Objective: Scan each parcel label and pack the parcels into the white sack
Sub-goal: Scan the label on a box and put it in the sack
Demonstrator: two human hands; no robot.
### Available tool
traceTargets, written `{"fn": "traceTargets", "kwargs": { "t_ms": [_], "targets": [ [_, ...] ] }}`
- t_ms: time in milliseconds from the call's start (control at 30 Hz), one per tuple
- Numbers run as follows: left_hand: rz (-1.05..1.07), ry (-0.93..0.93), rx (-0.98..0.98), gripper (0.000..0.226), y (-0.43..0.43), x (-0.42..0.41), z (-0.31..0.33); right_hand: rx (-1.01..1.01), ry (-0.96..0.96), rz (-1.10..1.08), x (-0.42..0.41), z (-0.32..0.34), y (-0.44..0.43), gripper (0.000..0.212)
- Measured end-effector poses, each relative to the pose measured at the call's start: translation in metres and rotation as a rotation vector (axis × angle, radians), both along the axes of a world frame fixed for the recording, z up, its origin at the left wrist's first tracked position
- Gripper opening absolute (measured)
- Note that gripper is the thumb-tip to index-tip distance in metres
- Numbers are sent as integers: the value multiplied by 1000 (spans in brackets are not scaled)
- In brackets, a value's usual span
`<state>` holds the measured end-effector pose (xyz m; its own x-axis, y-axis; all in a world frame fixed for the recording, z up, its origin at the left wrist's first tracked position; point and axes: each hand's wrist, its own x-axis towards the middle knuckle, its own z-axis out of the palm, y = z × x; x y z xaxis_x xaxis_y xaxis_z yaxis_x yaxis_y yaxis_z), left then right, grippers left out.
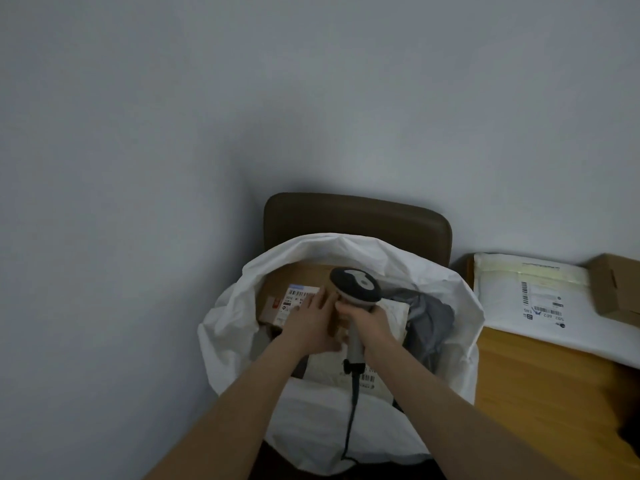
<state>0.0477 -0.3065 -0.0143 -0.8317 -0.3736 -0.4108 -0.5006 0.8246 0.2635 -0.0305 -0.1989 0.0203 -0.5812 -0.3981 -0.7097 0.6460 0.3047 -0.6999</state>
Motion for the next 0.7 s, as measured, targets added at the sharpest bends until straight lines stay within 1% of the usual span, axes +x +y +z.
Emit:
{"fn": "traceTargets", "kwargs": {
  "t_ms": [33, 67, 167, 267, 367, 500, 700],
  "targets": [
    [36, 0, 46, 100, 5, -4, -1, 21, 20, -28, -3, -1, 3, 33],
    [77, -5, 52, 96, 8, -7, -3, 35, 36, -64, -7, -3, 8, 31],
    [158, -22, -12, 89, 6, -6, -9, 52, 16, -149, -26, -10, 28, 20],
    [214, -59, -12, 83, -7, -7, -11, 89, -4, -149, -36, -15, 39, 17],
    [259, -70, -6, 80, -16, -11, -13, 82, -6, -148, -32, -18, 42, 14],
    [263, -76, 3, 80, -13, -16, -24, 72, -9, -156, -27, -16, 48, 9],
    [259, -86, 9, 82, -5, -19, -20, 66, 5, -209, -20, -1, 72, 13]
  ]
}}
